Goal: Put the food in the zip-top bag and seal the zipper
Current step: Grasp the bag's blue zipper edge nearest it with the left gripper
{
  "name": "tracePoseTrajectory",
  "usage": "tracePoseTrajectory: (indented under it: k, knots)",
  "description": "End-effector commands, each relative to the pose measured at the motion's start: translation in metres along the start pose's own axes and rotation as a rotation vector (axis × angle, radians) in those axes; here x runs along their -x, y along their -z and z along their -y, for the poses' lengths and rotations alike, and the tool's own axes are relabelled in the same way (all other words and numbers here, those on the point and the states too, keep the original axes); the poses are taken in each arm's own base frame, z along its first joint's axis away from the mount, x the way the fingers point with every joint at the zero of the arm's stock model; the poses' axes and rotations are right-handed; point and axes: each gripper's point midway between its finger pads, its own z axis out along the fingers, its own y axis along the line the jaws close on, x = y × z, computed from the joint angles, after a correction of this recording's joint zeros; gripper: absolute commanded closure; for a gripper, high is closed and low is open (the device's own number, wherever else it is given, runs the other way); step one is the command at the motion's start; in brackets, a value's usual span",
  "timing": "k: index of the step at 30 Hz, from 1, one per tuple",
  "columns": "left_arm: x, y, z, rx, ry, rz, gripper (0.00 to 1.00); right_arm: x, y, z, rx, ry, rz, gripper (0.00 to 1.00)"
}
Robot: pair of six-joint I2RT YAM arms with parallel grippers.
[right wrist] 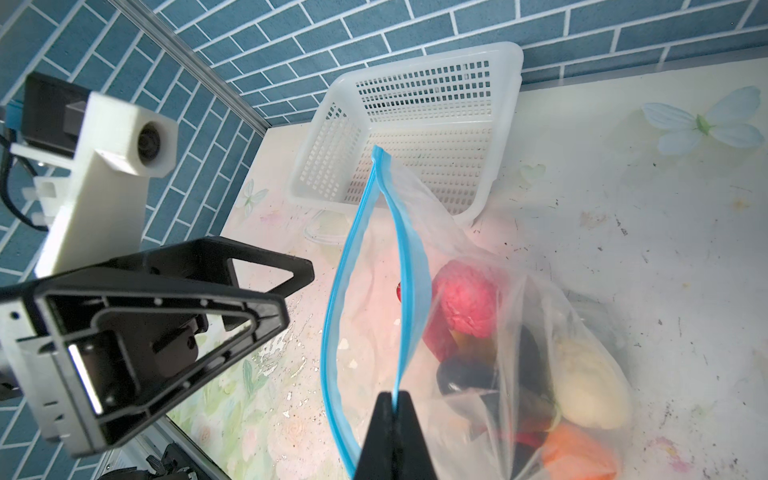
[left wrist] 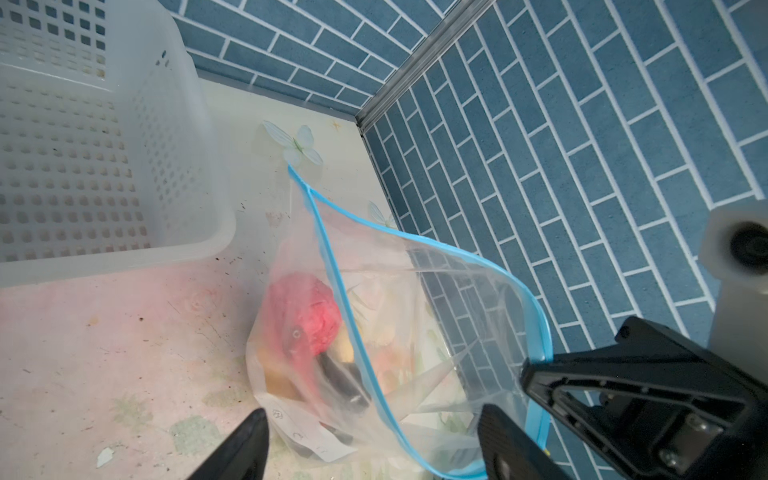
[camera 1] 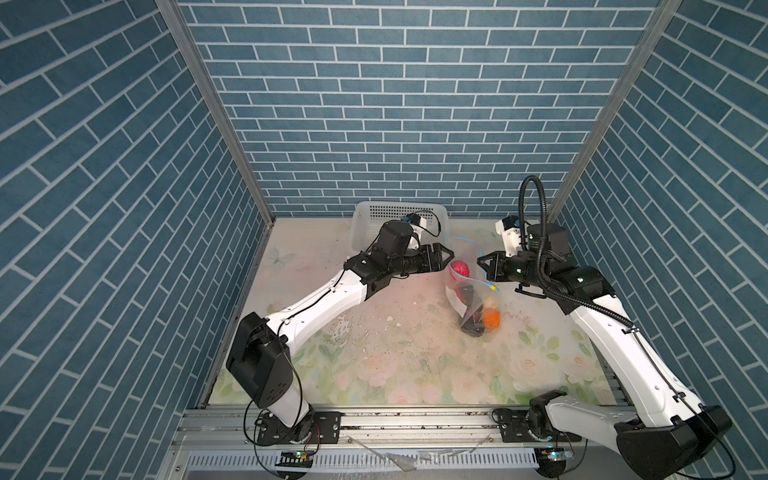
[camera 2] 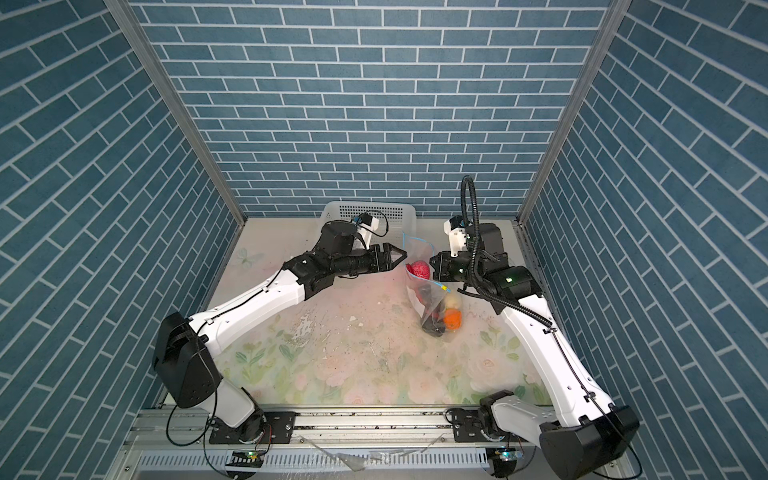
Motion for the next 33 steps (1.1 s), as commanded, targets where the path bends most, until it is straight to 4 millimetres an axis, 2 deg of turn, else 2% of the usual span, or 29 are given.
tracePoseTrajectory:
  k: [1,4,7,11,16,20,25,33]
  knots:
    - [-0.015,-0.016,-0.009,0.022,0.042,-0.105,0.25,0.003,0.001,-0.003,0.01,0.031,-0.002,1.0]
    - [-0.017,-0.027,-0.011,0.033,0.049,-0.149,0.31,0.004,0.001,-0.004,0.017,0.031,-0.003,1.0]
    - [-0.016,-0.036,-0.011,0.039,0.056,-0.184,0.41,0.006,0.003,-0.005,0.017,0.032,0.002,1.0]
    - [-0.014,-0.041,-0.007,0.033,0.055,-0.205,0.61,0.005,0.003,-0.005,0.018,0.034,0.003,1.0]
    - [-0.013,-0.04,-0.005,0.031,0.058,-0.21,0.8,0.005,0.003,-0.005,0.018,0.035,0.004,1.0]
    - [-0.013,-0.038,-0.003,0.03,0.065,-0.211,0.85,0.005,0.003,-0.005,0.02,0.038,0.007,1.0]
    - [-0.011,-0.033,0.003,0.023,0.069,-0.211,0.96,0.008,0.005,-0.008,0.028,0.041,0.013,1.0]
    - [-0.002,-0.011,0.022,0.021,0.076,-0.19,1.0,0.022,0.014,-0.018,0.047,0.05,0.026,1.0]
